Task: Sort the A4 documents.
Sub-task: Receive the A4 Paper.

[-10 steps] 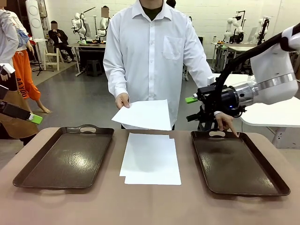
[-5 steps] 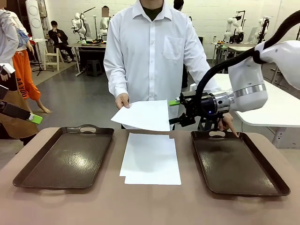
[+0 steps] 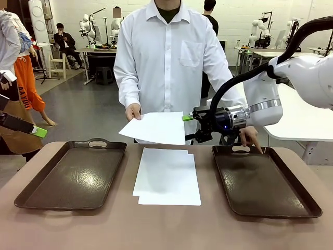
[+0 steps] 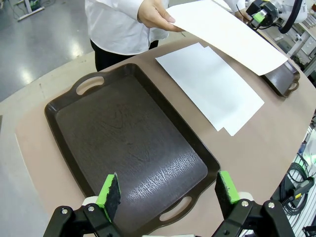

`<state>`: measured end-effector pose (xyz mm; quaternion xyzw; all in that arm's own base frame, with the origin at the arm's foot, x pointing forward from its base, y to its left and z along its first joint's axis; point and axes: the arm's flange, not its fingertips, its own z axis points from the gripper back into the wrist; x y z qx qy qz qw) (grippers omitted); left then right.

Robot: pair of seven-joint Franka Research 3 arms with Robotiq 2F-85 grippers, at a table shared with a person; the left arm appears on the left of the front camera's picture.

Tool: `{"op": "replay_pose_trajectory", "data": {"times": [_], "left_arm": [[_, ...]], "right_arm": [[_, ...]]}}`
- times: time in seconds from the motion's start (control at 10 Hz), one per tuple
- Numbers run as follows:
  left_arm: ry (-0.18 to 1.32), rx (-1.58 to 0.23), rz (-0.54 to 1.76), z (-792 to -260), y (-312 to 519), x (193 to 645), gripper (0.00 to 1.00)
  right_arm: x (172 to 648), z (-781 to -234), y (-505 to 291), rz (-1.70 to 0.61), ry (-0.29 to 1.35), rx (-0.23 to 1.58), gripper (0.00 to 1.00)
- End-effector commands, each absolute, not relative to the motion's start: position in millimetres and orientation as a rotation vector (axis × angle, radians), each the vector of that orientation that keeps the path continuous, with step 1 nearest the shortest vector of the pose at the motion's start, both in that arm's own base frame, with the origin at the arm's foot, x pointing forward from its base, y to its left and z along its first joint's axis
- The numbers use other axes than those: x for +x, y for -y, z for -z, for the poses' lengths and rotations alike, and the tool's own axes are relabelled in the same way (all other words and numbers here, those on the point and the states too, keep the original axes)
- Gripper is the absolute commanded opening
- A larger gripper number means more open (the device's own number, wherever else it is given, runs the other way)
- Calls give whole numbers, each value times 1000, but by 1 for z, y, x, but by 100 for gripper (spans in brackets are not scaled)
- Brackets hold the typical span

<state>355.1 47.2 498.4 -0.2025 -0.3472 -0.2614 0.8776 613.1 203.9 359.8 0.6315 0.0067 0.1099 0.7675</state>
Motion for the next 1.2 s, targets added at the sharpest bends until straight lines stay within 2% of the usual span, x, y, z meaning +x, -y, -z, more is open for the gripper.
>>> {"op": "replay_pose_trajectory", "data": {"times": [0.0,0.3,1.1], "left_arm": [[733,-438,560,-496,-49,356,100],[733,-438,560,-496,-49,356,100],[733,-438,560,-496,-49,356,100]], "right_arm": [[625,-357,-199,-171,-9,1343,100],[632,-361,-206,-154,19,1416,100],[627,-353,-224,-85,-57,1468,100]]}}
